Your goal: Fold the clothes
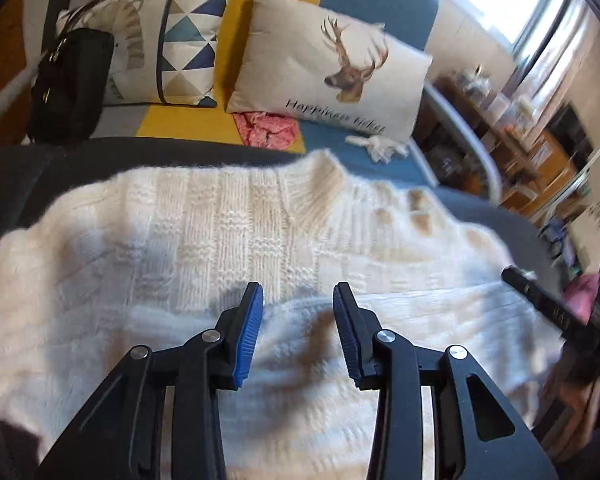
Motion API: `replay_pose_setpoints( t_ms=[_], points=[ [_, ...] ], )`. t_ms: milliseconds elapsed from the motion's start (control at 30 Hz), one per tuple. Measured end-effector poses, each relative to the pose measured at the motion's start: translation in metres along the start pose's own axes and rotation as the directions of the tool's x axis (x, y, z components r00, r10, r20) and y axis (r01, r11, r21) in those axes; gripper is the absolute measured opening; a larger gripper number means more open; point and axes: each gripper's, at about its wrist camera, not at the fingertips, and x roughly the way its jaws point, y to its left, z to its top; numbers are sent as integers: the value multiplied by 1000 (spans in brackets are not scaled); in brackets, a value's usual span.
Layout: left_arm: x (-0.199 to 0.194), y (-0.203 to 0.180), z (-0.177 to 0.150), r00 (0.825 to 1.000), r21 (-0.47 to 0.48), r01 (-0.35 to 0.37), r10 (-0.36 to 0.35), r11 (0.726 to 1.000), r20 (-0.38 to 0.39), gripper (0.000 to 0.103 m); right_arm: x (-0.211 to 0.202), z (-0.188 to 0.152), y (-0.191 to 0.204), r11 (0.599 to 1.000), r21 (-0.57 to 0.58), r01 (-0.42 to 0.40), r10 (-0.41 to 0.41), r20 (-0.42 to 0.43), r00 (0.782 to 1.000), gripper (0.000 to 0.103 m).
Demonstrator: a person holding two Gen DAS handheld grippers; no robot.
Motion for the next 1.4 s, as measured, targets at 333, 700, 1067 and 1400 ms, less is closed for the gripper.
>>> replay_pose_setpoints(
  t_ms=[333,700,1067,1400],
  points=[
    [-22,8,-52,998,47,-55,53,997,45,39,-23,-61,84,959,-282,12,-19,-23,1000,36],
    [-78,61,-73,978,-197,197,-181,960,100,40,-46,-85,126,938,-344,-52,43,-33,999,36],
    [-218,348,-181,893,-782,383,18,492,449,40,-92,-140,169,880,-349,-323,303,-111,947,36],
    [-220,431,-227,882,-892,408,170,193,440,40,-89,-182,230,798,-472,-374,318,-197,928,36]
  ],
)
